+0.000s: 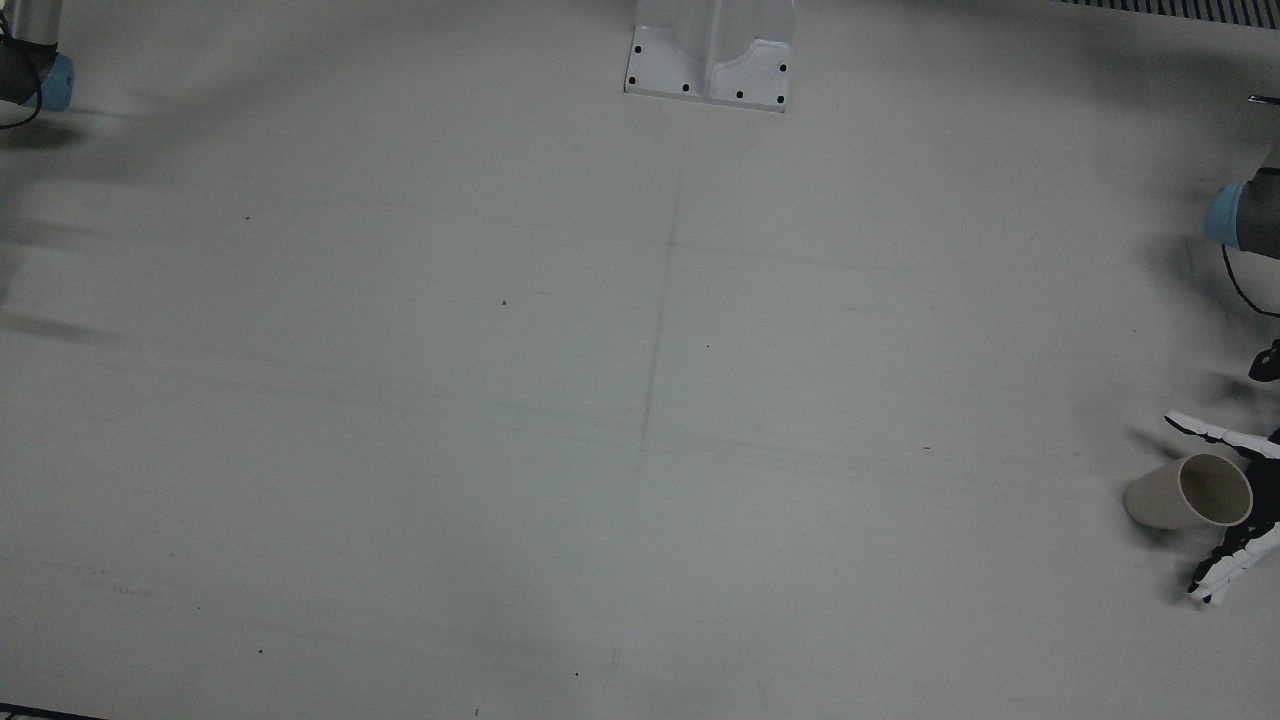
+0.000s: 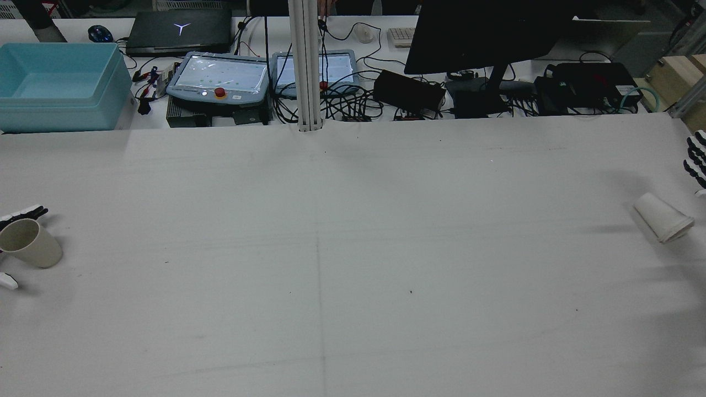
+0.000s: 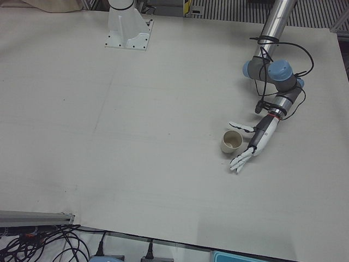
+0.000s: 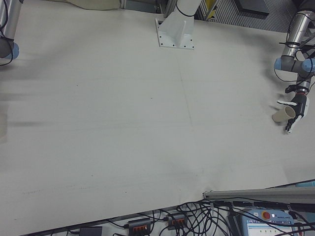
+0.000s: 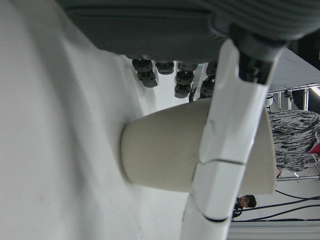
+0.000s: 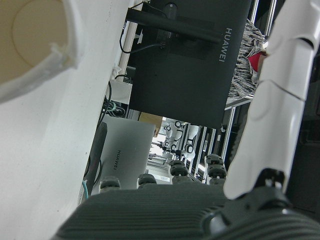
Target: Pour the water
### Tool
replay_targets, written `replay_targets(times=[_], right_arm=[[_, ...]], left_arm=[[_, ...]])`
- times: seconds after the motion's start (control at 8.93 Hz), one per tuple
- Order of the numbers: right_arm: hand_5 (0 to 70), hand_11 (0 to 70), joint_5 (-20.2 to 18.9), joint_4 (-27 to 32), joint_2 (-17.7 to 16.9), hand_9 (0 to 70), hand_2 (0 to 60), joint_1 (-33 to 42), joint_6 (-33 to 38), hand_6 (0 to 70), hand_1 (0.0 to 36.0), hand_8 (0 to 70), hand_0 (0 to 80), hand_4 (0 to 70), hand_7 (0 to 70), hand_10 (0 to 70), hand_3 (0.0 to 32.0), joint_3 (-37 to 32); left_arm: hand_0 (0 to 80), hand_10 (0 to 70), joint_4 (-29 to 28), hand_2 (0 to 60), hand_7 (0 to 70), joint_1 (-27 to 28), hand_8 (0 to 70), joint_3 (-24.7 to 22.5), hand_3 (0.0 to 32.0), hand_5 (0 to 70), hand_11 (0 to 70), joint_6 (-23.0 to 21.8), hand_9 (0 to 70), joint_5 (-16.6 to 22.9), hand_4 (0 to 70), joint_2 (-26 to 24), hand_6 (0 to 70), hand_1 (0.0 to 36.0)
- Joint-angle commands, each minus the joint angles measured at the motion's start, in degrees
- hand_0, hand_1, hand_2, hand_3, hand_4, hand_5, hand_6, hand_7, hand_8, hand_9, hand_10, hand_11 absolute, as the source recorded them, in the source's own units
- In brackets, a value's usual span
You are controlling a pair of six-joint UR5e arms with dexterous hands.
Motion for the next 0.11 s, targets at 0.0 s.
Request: replay_targets(times=[0.0], right_arm=[[6.4,0.0,-0.5,0.8,0.0,0.0,0.0,0.4,0.8,8.2,18.4,0.6,54.3,0.0,0.0,0.0,2.8,2.7]], left_arm=[[80.0,1.6,-2.1,0.0,8.6,-5.5,5.9,0.0,0.0,0.0,5.4,-1.2,0.3,0.5,25.6,1.5,12.5,22.3]])
